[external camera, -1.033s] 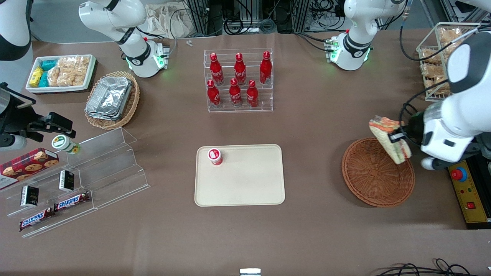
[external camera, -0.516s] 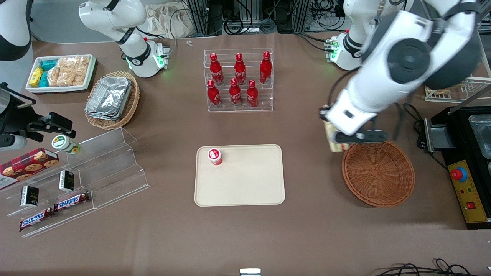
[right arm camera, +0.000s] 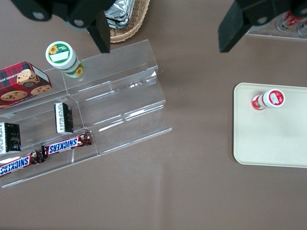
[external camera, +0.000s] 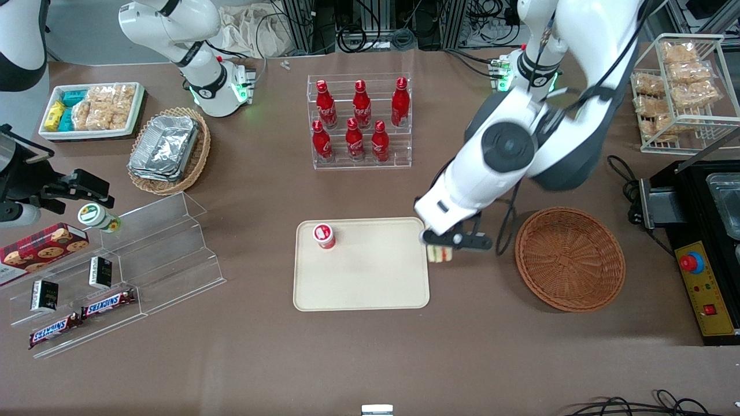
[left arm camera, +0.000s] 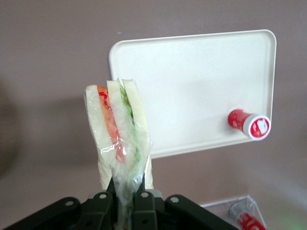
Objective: Place sandwich from basket to tray
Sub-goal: 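Carry the sandwich over the cream tray and lower it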
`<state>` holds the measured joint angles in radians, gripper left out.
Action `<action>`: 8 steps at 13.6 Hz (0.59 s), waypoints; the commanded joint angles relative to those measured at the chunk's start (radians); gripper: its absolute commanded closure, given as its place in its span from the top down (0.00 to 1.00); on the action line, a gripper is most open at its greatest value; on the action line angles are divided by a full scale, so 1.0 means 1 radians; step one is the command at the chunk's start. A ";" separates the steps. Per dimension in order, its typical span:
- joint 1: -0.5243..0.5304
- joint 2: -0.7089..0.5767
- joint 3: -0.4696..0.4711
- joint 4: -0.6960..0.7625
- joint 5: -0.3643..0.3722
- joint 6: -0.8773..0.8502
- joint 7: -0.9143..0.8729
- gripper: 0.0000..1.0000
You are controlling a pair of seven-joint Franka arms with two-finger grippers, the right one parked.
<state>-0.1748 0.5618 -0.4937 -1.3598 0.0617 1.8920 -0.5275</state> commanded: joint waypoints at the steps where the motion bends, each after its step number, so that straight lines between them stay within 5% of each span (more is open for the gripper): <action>1: -0.052 0.102 0.007 0.027 0.044 0.093 -0.023 0.00; 5: -0.077 0.231 0.007 0.005 0.147 0.248 -0.025 0.00; 8: -0.075 0.292 0.009 0.005 0.159 0.272 -0.013 0.00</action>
<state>-0.2440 0.8275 -0.4893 -1.3704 0.1991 2.1487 -0.5338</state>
